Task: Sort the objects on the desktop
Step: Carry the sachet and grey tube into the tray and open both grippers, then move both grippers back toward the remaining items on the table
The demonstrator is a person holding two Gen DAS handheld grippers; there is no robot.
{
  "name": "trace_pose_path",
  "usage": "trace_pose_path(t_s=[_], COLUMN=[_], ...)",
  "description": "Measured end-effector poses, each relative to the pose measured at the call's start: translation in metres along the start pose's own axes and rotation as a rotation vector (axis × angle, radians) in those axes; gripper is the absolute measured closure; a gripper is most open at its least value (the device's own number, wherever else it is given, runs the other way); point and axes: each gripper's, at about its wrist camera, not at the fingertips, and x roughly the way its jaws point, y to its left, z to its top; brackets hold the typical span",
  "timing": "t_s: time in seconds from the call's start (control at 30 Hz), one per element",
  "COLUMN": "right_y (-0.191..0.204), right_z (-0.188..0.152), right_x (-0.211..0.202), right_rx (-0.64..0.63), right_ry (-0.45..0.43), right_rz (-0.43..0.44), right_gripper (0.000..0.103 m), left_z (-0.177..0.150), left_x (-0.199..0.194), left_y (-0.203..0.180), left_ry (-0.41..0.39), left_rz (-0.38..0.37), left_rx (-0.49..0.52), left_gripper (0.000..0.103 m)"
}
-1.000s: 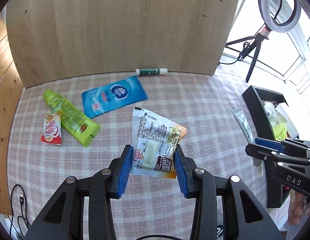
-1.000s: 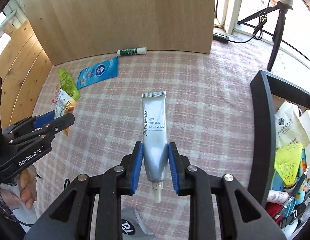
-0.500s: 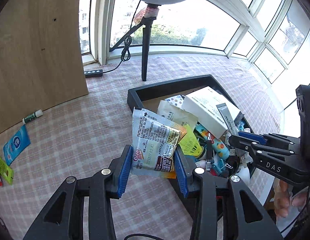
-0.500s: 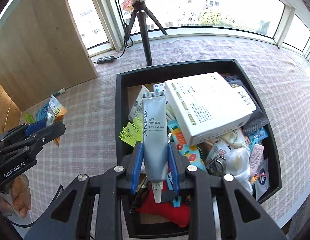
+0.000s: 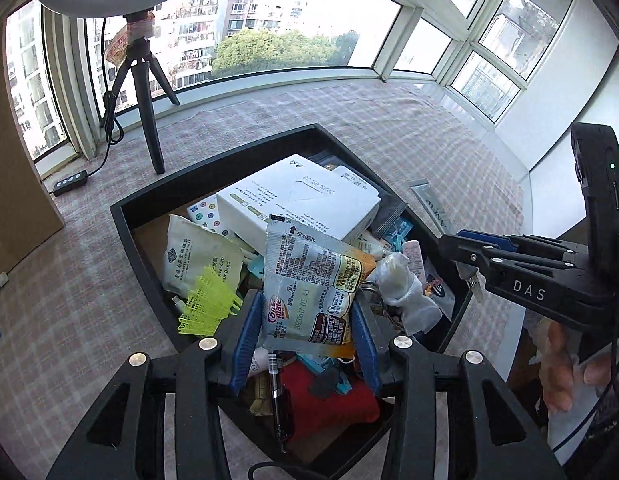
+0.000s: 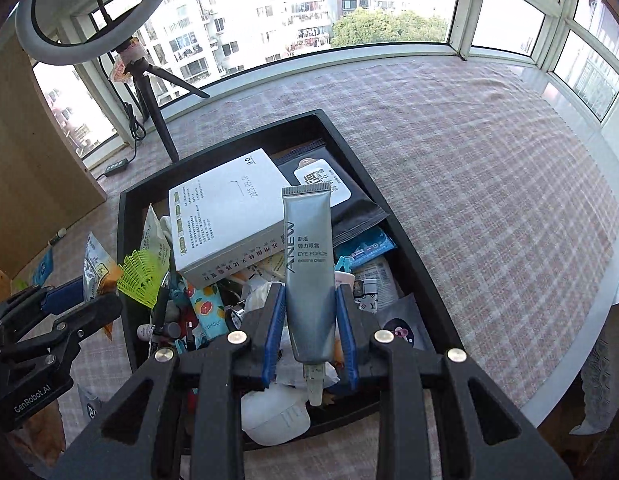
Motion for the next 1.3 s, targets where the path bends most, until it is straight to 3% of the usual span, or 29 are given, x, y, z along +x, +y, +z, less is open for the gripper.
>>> trace_pose_path(t_s=[0.03, 0.13, 0.43, 0.7, 0.93, 1.3], right_y=[-0.002, -0.008, 0.002, 0.038, 0.084, 0.187], right_z=[0.0, 0.002, 0.002, -0.004, -0.013, -0.036], right_x=[0.0, -0.005, -0.007, -0.016, -0.025, -0.008], right_rx=[-0.005, 0.016, 0.007, -0.056, -0.155, -0.333], right_ry=[0.002, -0.015, -0.02, -0.025, -0.017, 0.054], right_rz=[0.002, -0.007, 0.013, 0.078, 0.156, 0.281], right_gripper=[0.073, 0.056, 0.056, 0.056, 0.056, 0.056], left_z=[0.0, -0.001, -0.008, -0.027, -0.063, -0.16], left_x=[0.0, -0.001, -0.013, -0.059, -0.123, -0.189], left_y=[-0.003, -0.001, 0.026, 0.064, 0.134, 0.273], left_ry=[-0.002, -0.011, -0.006, -0.018, -0.051, -0.08], left_rz=[0.007, 0.022, 0.066, 0.138, 0.257, 0.443], left_rx=[0.003, -0.015, -0.055, -0.073, -0.145, -0.467], left_gripper=[0.044, 0.041, 0.042, 0.042, 0.042, 0.042])
